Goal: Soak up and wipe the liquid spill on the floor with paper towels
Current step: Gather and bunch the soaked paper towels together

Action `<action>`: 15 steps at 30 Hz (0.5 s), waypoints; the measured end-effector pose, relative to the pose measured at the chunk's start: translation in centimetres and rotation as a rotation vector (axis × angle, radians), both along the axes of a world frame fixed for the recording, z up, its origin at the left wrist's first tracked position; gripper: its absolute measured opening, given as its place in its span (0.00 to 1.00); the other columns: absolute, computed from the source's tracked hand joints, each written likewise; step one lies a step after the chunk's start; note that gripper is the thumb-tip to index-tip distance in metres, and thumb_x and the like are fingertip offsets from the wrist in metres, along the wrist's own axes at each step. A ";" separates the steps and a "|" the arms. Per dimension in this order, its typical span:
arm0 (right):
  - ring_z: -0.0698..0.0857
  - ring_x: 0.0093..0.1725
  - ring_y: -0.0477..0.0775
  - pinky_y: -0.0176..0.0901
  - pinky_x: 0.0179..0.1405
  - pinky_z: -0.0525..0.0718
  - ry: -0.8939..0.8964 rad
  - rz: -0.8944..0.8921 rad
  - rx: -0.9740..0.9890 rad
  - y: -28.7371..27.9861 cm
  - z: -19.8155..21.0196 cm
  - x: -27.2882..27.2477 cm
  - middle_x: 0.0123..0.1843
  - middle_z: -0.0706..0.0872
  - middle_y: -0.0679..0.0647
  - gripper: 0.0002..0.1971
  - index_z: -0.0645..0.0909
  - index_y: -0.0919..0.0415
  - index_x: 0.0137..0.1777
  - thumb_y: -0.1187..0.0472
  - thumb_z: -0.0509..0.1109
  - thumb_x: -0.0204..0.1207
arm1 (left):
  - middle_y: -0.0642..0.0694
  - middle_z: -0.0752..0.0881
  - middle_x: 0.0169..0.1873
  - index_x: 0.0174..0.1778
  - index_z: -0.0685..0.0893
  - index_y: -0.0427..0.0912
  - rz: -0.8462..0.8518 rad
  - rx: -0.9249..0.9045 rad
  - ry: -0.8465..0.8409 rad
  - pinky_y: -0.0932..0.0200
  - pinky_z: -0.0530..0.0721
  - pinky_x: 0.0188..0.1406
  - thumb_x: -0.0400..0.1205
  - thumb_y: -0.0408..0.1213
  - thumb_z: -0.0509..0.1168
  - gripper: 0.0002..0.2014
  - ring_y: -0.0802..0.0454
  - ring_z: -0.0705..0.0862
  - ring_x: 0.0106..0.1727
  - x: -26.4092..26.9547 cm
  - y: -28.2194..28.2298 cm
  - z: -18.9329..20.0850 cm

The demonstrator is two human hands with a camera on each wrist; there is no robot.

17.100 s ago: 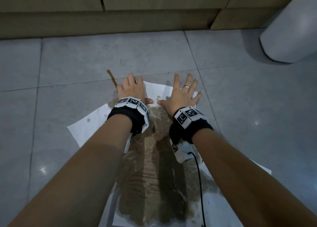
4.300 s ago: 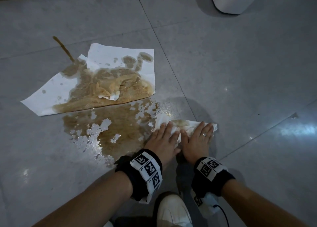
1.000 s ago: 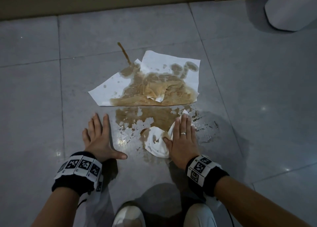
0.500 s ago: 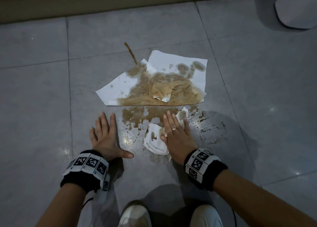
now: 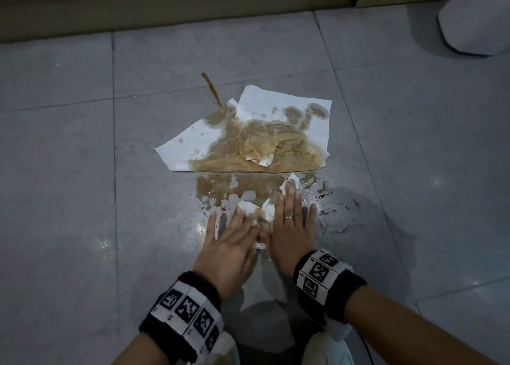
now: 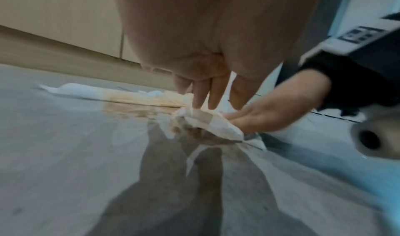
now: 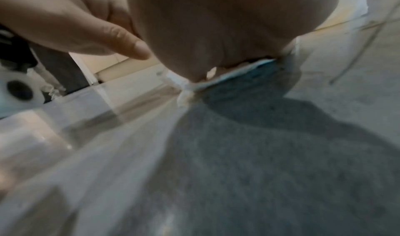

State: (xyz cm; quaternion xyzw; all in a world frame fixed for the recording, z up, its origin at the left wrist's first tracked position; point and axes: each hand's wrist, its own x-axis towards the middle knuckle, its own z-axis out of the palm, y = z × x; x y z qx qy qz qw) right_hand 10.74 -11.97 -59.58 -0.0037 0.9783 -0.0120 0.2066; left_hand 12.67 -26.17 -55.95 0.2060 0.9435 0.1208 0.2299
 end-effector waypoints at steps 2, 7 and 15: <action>0.38 0.81 0.61 0.63 0.64 0.16 0.008 0.076 0.045 0.6 0.5 -0.4 0.82 0.36 0.67 0.34 0.36 0.69 0.80 0.48 0.44 0.84 | 0.48 0.88 0.57 0.56 0.88 0.46 -0.057 -0.025 -0.038 0.42 0.50 0.74 0.87 0.46 0.38 0.29 0.50 0.86 0.60 -0.1 0.9 -0.3; 0.26 0.76 0.56 0.64 0.60 0.11 -0.050 0.177 -0.028 1.6 1.5 0.9 0.80 0.28 0.59 0.28 0.26 0.65 0.74 0.59 0.38 0.81 | 0.41 0.72 0.75 0.75 0.71 0.36 -0.122 -0.124 -0.023 0.42 0.41 0.77 0.79 0.44 0.41 0.31 0.48 0.74 0.74 -1.2 2.0 0.5; 0.81 0.68 0.61 0.64 0.75 0.40 -0.154 0.250 -0.095 1.3 1.0 2.9 0.68 0.82 0.64 0.31 0.78 0.70 0.66 0.50 0.51 0.72 | 0.44 0.43 0.83 0.82 0.40 0.41 -0.228 -0.252 -0.152 0.49 0.31 0.78 0.87 0.46 0.36 0.28 0.49 0.42 0.84 -1.9 2.3 0.1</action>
